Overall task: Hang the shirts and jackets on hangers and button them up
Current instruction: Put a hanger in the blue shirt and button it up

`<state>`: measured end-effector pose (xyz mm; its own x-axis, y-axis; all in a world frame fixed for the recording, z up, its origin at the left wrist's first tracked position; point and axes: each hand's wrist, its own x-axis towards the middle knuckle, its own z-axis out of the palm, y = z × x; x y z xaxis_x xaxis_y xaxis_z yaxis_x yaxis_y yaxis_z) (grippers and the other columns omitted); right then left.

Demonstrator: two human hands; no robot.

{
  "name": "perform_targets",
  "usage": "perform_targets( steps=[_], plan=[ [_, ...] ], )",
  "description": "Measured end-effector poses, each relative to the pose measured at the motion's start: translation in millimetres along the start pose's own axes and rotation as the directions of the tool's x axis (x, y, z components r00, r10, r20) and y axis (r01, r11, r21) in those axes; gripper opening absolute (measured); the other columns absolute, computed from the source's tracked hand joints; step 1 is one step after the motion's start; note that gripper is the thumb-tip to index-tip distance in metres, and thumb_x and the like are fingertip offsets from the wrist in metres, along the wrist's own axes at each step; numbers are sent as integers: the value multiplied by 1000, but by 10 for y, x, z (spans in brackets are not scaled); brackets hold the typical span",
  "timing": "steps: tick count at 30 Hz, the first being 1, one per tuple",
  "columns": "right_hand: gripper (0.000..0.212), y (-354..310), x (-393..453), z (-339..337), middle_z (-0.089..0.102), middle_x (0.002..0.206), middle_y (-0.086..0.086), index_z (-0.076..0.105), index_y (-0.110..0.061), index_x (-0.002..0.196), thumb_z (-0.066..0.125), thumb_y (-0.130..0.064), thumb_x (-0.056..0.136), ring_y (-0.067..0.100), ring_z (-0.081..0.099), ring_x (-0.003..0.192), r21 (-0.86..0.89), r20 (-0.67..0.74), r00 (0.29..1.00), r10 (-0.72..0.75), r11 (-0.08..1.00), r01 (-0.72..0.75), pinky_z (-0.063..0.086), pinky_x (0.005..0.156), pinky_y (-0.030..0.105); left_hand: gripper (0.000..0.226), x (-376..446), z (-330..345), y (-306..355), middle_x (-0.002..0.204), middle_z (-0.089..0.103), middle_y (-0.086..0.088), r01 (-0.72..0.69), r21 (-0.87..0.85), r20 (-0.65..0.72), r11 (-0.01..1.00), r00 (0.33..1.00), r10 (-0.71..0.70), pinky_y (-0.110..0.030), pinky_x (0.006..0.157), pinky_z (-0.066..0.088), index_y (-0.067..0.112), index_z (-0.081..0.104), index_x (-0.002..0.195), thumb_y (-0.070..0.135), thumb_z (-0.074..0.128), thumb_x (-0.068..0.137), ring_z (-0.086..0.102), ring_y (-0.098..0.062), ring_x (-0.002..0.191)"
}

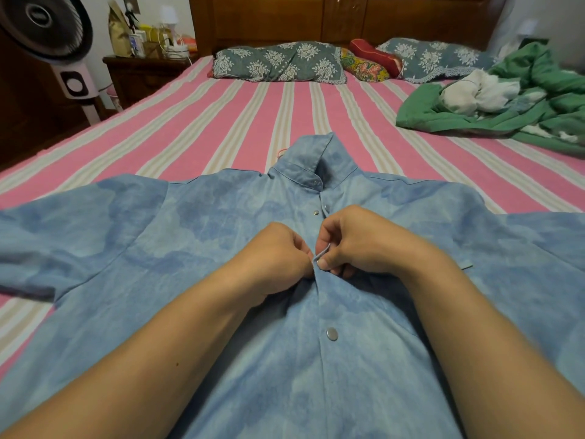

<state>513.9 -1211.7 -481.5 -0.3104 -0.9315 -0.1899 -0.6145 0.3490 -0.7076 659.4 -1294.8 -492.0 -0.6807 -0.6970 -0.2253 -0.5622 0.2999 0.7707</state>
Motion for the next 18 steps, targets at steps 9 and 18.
perform_targets(
  steps=[9,18],
  plan=[
    [13,-362,-238,-434,72,90,0,65,-23,81,62,-23,93,26,70,87,-183,-584,811,-13,976,-116,58,84,46,41,227,-131,-131,145,49,-1,-169,565,-239,808,903,356,-43,106,37,33,54,140,43,42,102,40,-26,135],
    [31,-206,468,20,64,89,14,57,-11,78,67,-39,87,32,63,91,-252,-407,889,209,910,-329,39,69,30,55,404,36,-426,155,41,-4,-145,606,-260,782,893,367,-41,118,25,23,47,146,52,36,101,34,-24,143]
  ],
)
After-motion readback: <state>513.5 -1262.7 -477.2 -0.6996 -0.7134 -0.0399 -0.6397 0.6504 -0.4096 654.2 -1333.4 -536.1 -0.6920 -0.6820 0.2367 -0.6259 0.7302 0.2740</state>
